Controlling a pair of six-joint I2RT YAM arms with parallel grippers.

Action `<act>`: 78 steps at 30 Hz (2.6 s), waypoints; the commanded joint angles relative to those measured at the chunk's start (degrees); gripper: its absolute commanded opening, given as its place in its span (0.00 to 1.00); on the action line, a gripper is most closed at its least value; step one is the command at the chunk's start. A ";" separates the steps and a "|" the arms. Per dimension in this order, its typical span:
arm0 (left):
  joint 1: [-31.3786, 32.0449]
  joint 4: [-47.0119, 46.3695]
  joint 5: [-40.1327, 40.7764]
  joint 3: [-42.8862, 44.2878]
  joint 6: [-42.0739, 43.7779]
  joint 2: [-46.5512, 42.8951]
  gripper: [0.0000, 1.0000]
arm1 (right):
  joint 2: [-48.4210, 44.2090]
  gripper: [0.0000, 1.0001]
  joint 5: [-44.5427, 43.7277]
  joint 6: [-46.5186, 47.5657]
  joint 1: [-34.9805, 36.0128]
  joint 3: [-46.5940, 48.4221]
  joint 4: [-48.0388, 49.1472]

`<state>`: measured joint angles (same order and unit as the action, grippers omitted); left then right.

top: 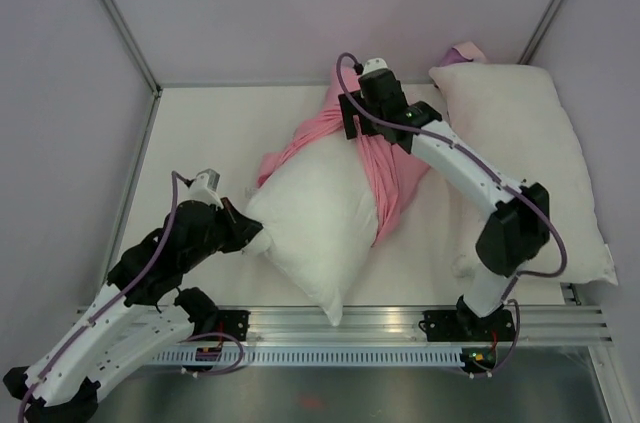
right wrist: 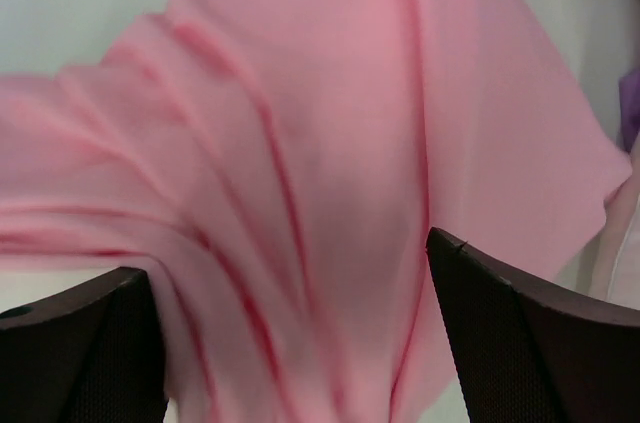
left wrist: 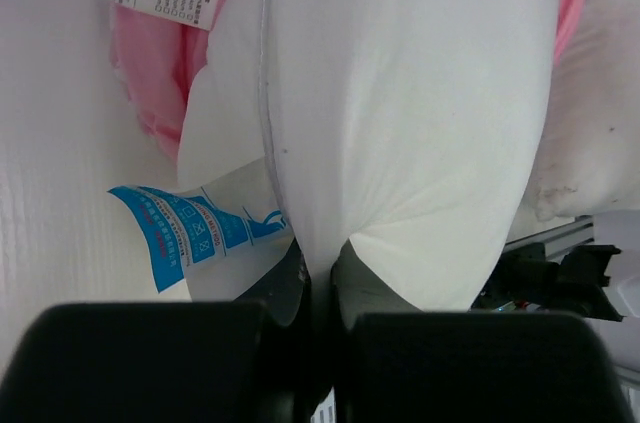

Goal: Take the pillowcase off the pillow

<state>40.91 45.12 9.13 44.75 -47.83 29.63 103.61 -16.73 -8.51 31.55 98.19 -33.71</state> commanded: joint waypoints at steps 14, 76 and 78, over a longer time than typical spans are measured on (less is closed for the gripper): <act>0.05 -4.52 -1.47 12.02 7.14 8.07 0.02 | -36.47 0.98 -12.09 -14.42 15.47 -38.95 1.45; -22.10 0.31 2.64 29.43 15.76 40.98 0.73 | -24.94 0.03 -2.17 -26.47 3.43 -51.26 25.63; -22.10 1.63 2.39 27.33 14.62 36.93 0.99 | -25.83 0.04 -2.16 -26.21 3.52 -51.69 25.63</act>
<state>18.48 42.83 10.44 71.09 -33.80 73.21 80.44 -22.22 -32.47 34.76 47.62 -9.06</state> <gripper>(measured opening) 0.922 0.033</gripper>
